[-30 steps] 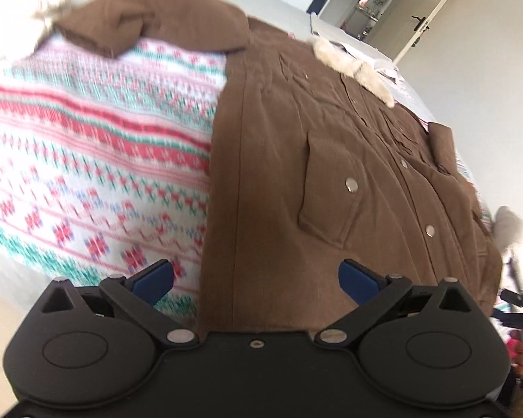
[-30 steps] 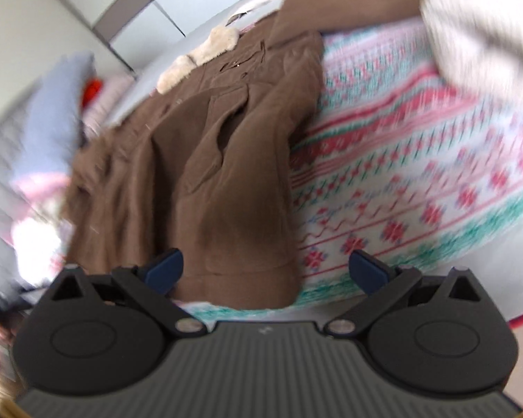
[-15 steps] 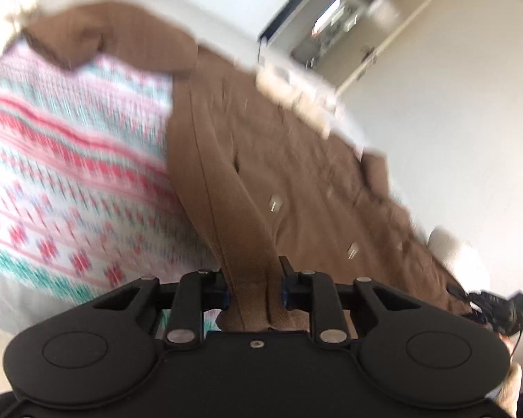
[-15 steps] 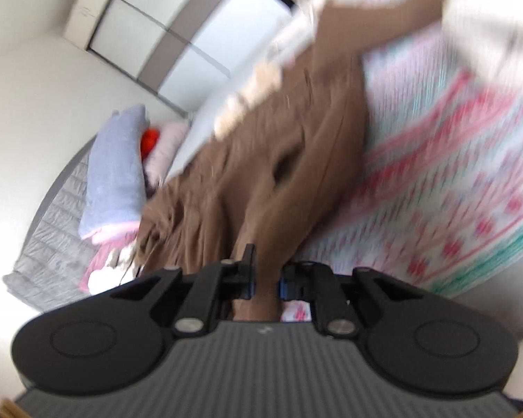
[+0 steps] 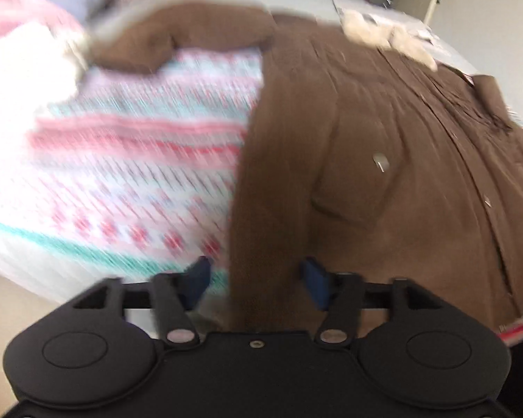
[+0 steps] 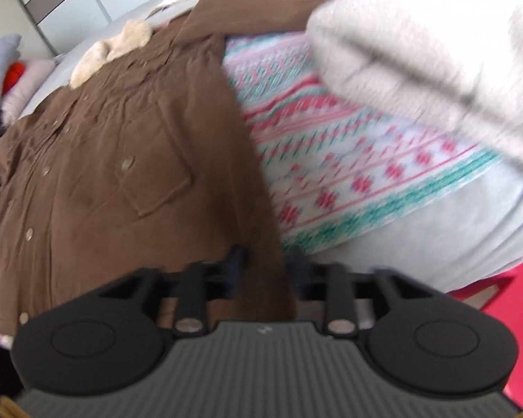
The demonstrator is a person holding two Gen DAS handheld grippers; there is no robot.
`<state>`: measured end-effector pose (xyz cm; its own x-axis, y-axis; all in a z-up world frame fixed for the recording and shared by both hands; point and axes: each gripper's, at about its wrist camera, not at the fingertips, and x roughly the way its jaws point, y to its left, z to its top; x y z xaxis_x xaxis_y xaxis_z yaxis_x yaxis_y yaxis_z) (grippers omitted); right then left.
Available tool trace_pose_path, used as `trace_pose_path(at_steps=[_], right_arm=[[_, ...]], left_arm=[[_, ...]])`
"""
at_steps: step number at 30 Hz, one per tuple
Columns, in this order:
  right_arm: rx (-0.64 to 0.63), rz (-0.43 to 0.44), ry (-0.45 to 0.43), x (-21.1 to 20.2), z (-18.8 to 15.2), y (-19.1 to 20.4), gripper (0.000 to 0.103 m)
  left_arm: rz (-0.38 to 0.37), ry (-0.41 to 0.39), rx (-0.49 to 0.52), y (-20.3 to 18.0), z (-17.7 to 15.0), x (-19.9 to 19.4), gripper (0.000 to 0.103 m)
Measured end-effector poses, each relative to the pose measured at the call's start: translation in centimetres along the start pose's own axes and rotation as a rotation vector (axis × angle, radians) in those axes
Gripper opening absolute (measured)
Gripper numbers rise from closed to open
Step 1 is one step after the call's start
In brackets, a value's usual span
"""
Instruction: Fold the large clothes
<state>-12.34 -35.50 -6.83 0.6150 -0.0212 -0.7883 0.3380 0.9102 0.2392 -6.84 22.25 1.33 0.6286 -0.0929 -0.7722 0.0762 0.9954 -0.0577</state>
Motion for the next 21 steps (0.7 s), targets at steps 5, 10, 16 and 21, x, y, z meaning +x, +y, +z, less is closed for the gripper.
trace_pose_path(at_steps=[5, 10, 16, 21], right_arm=[[-0.062, -0.006, -0.159, -3.3, 2.0, 2.1, 0.068], [-0.138, 0.032, -0.203, -1.1, 4.3, 7.6, 0.079], [-0.135, 0.124, -0.198, 3.0, 7.5, 14.0, 0.086], [-0.144, 0.177, -0.199, 8.0, 9.2, 17.6, 0.093]], left_arm=[[-0.032, -0.213, 0.034, -1.3, 1.9, -2.8, 0.093], [-0.118, -0.249, 0.031, -5.1, 4.7, 0.6, 0.095], [-0.216, -0.257, -0.005, -7.3, 8.2, 8.0, 0.095], [-0.180, -0.178, 0.002, -6.0, 7.7, 13.1, 0.095]])
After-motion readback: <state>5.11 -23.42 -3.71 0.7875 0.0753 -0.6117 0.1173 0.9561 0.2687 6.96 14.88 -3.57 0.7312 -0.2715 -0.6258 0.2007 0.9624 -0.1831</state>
